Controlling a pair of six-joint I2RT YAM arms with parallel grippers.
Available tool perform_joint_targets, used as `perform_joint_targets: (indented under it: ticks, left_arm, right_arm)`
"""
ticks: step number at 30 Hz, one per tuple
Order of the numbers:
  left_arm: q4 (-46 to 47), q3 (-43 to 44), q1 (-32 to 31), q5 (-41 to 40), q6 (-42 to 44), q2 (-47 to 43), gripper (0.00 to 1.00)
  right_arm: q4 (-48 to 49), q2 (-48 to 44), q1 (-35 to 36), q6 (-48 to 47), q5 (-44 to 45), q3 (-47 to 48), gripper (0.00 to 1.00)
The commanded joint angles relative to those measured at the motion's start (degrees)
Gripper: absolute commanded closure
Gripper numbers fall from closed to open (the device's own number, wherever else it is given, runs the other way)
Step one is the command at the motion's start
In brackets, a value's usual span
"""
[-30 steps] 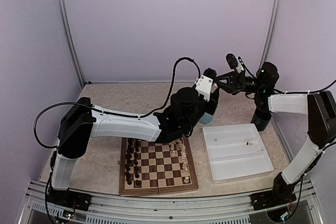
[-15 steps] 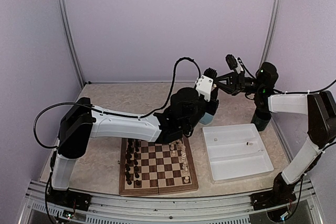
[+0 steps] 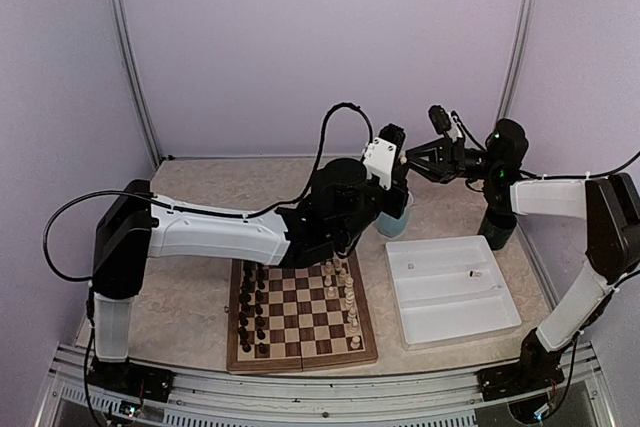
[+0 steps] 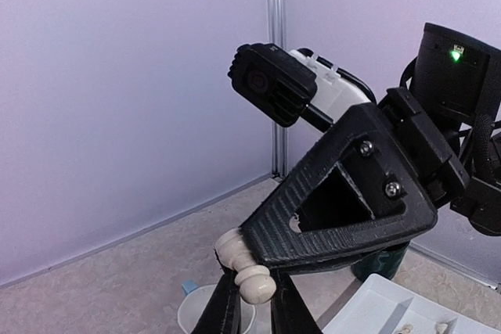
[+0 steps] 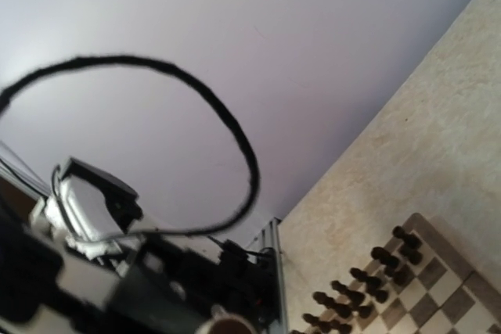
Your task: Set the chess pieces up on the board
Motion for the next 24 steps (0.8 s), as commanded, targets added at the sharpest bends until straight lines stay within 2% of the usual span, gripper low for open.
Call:
perform_joint_targets:
  ticks: [1, 3, 6, 13, 18, 24]
  left_arm:
    - [-3.50, -1.61, 1.38, 3.79, -4.00, -5.98, 0.85]
    - [-5.82, -3.04, 2.22, 4.79, -6.59, -7.89, 0.85]
    - [-13.05, -3.71, 3.80, 8.31, -9.88, -10.13, 0.86]
    - [-33.79, -7.32, 8.12, 19.53, -16.86, -18.07, 0.87]
    - [-44.50, -10.84, 7.74, 23.06, -18.77, -21.78, 0.86]
    - [-48.86, -19.32, 6.22, 25.57, -22.24, -24.52, 0.86]
  right_arm:
    - [-1.83, -0.51, -0.96, -2.25, -1.83, 0.95, 0.63]
    - [-3.80, -0.72, -1.93, -3.71, -2.26, 1.34, 0.57]
    - [-8.54, -1.33, -3.78, -7.80, -3.74, 1.90, 0.53]
    - [-27.71, -2.83, -8.77, -25.67, -4.76, 2.64, 0.50]
    - [-40.93, -2.88, -10.03, -38.00, -3.80, 5.51, 0.50]
    - [-42.54, -3.60, -10.05, -40.33, -3.46, 5.66, 0.50]
